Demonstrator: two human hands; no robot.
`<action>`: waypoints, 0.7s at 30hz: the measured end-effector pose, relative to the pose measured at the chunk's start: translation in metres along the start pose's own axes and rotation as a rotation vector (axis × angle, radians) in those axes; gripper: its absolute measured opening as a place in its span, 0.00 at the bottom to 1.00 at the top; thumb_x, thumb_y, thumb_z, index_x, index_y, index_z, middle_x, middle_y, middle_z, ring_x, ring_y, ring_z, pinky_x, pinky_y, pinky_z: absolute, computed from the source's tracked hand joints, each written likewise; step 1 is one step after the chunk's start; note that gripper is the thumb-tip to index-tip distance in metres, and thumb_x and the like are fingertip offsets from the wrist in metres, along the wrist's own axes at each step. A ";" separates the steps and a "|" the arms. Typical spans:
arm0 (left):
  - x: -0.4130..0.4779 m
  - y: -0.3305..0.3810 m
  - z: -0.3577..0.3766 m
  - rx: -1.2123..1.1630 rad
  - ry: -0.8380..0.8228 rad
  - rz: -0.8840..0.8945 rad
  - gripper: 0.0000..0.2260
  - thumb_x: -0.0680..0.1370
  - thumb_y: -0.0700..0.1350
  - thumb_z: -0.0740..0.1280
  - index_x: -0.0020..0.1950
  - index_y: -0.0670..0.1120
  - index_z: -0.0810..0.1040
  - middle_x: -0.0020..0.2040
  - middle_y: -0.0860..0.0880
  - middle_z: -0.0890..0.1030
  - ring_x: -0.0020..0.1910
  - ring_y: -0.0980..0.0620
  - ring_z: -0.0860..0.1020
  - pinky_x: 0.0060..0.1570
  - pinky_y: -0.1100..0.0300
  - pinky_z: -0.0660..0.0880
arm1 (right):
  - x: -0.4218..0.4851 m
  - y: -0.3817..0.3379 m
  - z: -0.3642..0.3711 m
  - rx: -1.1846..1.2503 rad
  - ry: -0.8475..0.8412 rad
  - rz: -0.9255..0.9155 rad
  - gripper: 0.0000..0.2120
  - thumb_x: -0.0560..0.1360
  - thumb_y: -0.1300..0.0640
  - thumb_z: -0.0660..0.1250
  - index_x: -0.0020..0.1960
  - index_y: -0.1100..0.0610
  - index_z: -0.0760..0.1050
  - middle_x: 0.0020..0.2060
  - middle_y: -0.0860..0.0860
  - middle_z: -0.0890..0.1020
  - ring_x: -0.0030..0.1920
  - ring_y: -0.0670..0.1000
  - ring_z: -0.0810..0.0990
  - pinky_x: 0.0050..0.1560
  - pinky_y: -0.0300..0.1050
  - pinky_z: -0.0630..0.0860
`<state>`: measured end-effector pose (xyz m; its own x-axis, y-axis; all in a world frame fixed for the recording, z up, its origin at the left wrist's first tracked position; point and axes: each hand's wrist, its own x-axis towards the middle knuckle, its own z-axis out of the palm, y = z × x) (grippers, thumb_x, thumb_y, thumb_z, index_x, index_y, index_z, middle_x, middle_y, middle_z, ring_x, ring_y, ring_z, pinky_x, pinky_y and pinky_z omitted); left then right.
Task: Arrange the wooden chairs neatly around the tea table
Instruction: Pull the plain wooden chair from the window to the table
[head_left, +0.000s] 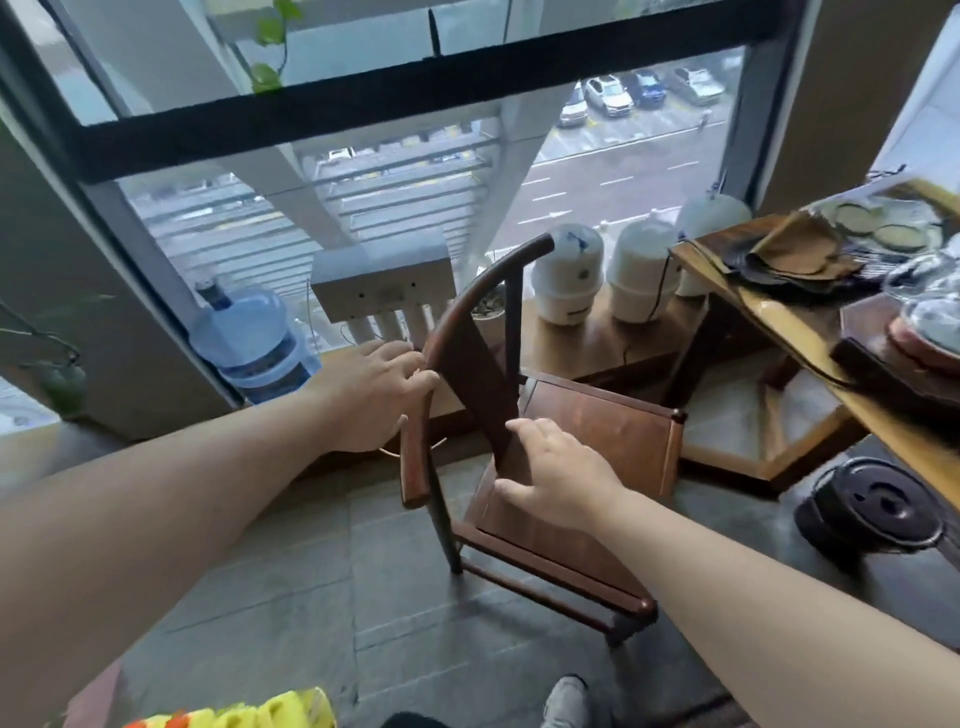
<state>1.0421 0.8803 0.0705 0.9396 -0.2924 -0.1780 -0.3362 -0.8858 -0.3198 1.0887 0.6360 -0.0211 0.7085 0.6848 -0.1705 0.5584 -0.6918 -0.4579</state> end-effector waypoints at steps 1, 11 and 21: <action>0.004 -0.007 0.004 0.004 0.003 0.007 0.22 0.74 0.50 0.66 0.68 0.48 0.69 0.67 0.45 0.74 0.68 0.44 0.67 0.67 0.47 0.66 | 0.006 -0.003 0.002 0.049 -0.026 0.009 0.34 0.74 0.39 0.66 0.74 0.51 0.59 0.68 0.54 0.70 0.65 0.57 0.72 0.60 0.57 0.74; 0.066 -0.064 0.076 0.093 -0.147 0.349 0.19 0.75 0.43 0.62 0.66 0.49 0.68 0.67 0.45 0.72 0.68 0.43 0.66 0.68 0.45 0.65 | 0.095 -0.045 0.058 0.439 -0.281 0.343 0.38 0.70 0.34 0.69 0.71 0.54 0.64 0.63 0.56 0.78 0.61 0.57 0.77 0.60 0.51 0.73; 0.115 -0.060 0.135 0.207 -0.241 0.587 0.12 0.77 0.44 0.59 0.58 0.51 0.75 0.58 0.47 0.77 0.67 0.43 0.67 0.72 0.33 0.48 | 0.127 -0.089 0.105 1.129 -0.251 0.635 0.21 0.71 0.61 0.70 0.60 0.56 0.65 0.41 0.59 0.78 0.33 0.56 0.81 0.38 0.51 0.82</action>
<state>1.1621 0.9486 -0.0560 0.5644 -0.5948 -0.5724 -0.8154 -0.5098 -0.2742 1.0838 0.8089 -0.0940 0.5448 0.4224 -0.7244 -0.5910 -0.4193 -0.6891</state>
